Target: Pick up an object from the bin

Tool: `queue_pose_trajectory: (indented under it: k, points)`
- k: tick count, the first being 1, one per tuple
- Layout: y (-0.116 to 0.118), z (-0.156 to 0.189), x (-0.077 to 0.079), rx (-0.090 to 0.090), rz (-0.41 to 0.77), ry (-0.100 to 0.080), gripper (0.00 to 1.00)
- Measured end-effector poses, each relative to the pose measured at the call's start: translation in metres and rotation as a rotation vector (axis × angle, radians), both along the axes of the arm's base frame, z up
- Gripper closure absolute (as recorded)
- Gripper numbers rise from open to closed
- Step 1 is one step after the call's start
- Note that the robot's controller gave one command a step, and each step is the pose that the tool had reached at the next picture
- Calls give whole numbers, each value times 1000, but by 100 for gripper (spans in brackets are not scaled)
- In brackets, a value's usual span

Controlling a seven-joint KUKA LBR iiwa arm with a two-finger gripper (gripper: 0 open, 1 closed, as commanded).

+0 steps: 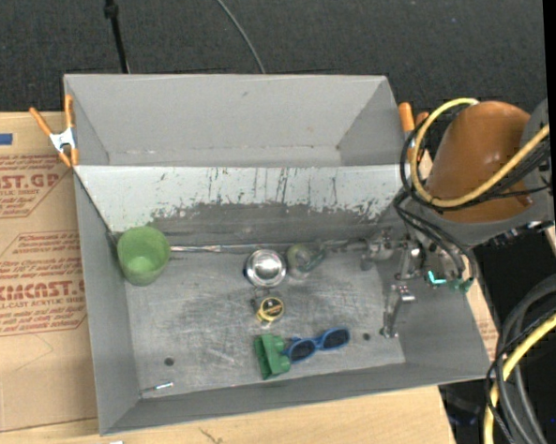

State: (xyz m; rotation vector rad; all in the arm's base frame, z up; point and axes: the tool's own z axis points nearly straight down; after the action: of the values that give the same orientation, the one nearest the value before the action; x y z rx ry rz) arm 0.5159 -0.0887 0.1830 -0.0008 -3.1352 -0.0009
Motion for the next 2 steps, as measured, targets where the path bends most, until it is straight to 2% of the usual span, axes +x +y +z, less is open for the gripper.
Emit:
queue_pose_trajectory:
  k: [1,2]
  points:
    - [38,-110,-26,-2,106,-24,0]
    - [38,-111,-29,-1,107,-13,100]
